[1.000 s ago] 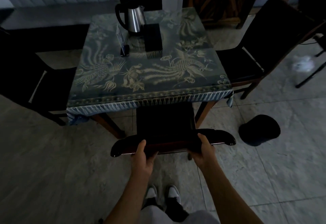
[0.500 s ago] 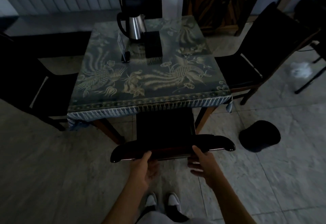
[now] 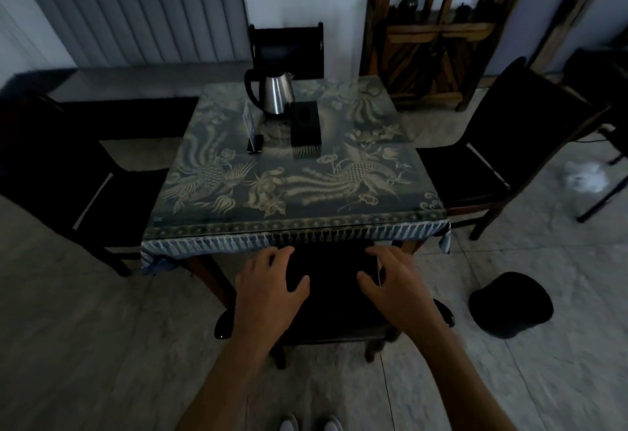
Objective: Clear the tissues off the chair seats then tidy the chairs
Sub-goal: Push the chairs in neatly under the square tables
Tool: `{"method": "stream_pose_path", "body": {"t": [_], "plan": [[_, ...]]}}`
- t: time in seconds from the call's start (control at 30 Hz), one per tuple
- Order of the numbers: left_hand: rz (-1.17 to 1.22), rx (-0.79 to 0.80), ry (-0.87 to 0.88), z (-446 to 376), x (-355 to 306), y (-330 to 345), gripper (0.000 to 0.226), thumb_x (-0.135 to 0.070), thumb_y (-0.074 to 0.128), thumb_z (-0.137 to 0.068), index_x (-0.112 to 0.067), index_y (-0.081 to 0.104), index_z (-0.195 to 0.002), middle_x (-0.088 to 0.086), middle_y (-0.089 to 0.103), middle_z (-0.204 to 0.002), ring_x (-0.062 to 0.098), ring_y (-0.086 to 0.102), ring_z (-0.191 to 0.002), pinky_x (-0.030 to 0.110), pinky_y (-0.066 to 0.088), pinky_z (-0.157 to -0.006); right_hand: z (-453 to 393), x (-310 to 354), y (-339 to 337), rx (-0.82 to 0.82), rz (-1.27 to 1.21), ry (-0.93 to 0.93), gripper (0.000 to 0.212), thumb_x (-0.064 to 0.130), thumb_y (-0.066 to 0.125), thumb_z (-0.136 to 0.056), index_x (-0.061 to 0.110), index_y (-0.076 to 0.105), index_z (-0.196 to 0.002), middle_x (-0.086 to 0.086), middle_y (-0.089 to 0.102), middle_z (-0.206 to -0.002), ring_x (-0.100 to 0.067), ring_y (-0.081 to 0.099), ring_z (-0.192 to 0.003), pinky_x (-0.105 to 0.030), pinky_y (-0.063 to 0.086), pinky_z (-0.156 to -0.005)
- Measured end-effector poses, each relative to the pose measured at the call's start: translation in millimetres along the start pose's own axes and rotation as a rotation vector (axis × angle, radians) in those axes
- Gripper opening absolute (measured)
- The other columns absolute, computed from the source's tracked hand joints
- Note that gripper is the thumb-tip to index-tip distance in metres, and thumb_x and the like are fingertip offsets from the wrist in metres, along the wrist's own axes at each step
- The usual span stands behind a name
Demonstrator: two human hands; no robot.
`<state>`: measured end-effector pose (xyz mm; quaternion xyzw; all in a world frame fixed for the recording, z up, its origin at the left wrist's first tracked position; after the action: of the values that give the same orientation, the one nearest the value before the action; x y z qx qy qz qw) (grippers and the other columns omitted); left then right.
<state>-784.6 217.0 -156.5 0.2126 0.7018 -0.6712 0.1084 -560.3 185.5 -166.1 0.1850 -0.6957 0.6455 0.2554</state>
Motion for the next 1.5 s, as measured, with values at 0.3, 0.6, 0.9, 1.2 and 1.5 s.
{"method": "stream_pose_path", "body": {"t": [0.3, 0.6, 0.9, 1.2, 1.5], "plan": [[-0.122, -0.053, 0.109, -10, -25, -54, 0.073, -0.069, 0.046, -0.084, -0.037, 0.027, -0.147, -0.005, 0.024, -0.156, 0.019, 0.017, -0.144, 0.043, 0.019, -0.115, -16, 39, -43, -0.071, 0.131, -0.18, 0.072, 0.052, 0.057, -0.089, 0.029, 0.027, -0.151, 0.006, 0.033, -0.151, -0.018, 0.026, -0.141, -0.04, 0.026, -0.112], [-0.116, -0.107, 0.039, -6, -3, -63, 0.082, -0.076, 0.029, -0.074, -0.035, 0.035, -0.145, -0.005, 0.034, -0.151, 0.018, 0.027, -0.14, 0.042, 0.025, -0.112, -37, 67, -23, 0.016, 0.141, -0.248, 0.073, 0.06, 0.048, -0.087, 0.027, 0.029, -0.15, 0.004, 0.033, -0.153, -0.02, 0.025, -0.142, -0.044, 0.026, -0.115], [-0.186, -0.159, -0.155, -1, 85, -93, 0.075, -0.073, 0.037, -0.075, -0.034, 0.042, -0.139, -0.004, 0.045, -0.143, 0.022, 0.038, -0.134, 0.045, 0.038, -0.103, -63, 155, 38, 0.182, 0.179, -0.409, 0.069, 0.054, 0.05, -0.092, 0.027, 0.027, -0.151, 0.005, 0.029, -0.156, -0.019, 0.021, -0.145, -0.041, 0.019, -0.116], [-0.195, -0.244, -0.323, 4, 242, -167, 0.071, -0.067, 0.051, -0.067, -0.034, 0.05, -0.129, -0.004, 0.055, -0.132, 0.026, 0.053, -0.118, 0.045, 0.047, -0.087, -95, 307, 143, 0.275, 0.222, -0.553, 0.079, 0.062, 0.031, -0.079, 0.025, 0.035, -0.147, 0.003, 0.038, -0.15, -0.022, 0.032, -0.139, -0.044, 0.026, -0.112], [-0.23, -0.323, -0.476, 37, 404, -263, 0.07, -0.064, 0.048, -0.064, -0.032, 0.043, -0.126, 0.0, 0.058, -0.125, 0.03, 0.056, -0.113, 0.047, 0.049, -0.086, -100, 479, 270, 0.39, 0.229, -0.686, 0.072, 0.061, 0.04, -0.089, 0.031, 0.023, -0.151, 0.004, 0.027, -0.157, -0.021, 0.022, -0.145, -0.046, 0.019, -0.117]]}}
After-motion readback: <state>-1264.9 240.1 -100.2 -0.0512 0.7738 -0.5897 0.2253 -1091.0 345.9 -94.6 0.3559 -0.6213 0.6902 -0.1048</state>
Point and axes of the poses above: each hand's wrist, its own z-axis away from the middle knuckle, its own y-axis out of the palm, x = y × z, the point moved 4 cm from there along -z, towards the middle knuckle
